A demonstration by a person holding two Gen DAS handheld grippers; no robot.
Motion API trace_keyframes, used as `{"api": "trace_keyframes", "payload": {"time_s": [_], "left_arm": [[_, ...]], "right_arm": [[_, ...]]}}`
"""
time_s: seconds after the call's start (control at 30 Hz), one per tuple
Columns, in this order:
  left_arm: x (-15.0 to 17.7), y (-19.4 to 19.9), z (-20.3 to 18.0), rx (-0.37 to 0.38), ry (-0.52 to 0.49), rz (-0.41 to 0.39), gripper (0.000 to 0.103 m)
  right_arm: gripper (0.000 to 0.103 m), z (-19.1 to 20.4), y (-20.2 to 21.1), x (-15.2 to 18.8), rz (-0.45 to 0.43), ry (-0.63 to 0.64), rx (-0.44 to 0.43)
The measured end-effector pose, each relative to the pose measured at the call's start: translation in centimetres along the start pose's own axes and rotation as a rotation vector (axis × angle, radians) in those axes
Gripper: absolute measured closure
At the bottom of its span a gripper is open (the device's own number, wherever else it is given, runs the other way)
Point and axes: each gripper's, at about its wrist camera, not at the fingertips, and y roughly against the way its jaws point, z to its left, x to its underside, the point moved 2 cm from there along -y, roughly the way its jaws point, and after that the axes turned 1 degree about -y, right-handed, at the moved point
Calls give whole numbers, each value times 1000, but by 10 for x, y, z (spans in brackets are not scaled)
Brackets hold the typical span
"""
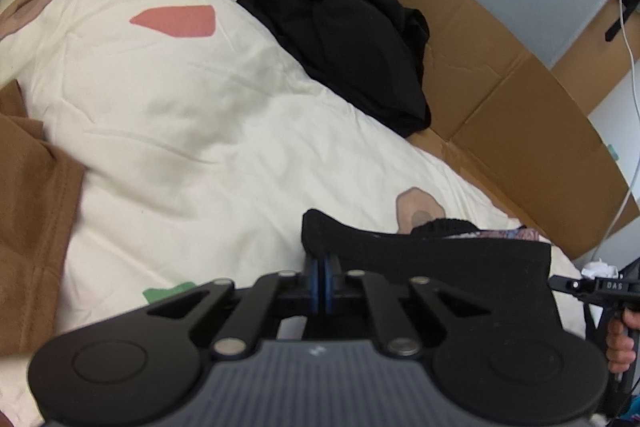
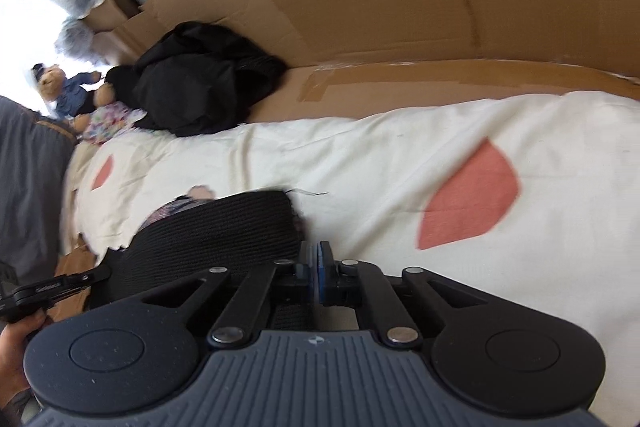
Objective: Fold clothes
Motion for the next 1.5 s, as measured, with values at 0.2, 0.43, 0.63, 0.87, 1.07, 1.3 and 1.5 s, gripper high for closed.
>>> {"api": "trace_keyframes", "payload": {"time_s": [0.2, 0.43, 0.63, 0.87, 1.07, 1.3, 1.5], "left_arm": [[-3, -5, 0, 1, 9, -10, 100], [-6, -5, 2, 17, 27, -31, 100], [-6, -7, 2, 27, 16, -30, 100], [-5, -12, -2, 22, -18, -23, 100], [-6, -16, -1, 16, -17, -18, 101], [-12, -11, 4, 11, 20, -49, 102], [-14, -21, 0, -4, 21, -39, 102]], "right_arm": [[100, -10, 2, -3, -5, -20, -77], [42, 3, -9, -7, -27, -67, -104], [42, 11, -23, -7, -13, -81, -114], [91, 18, -39, -4, 19, -58, -87], [100, 28, -41, -8, 20, -9, -43], [100, 17, -28, -20, -47, -33, -7], [99, 16, -34, -21, -30, -47, 7]]}}
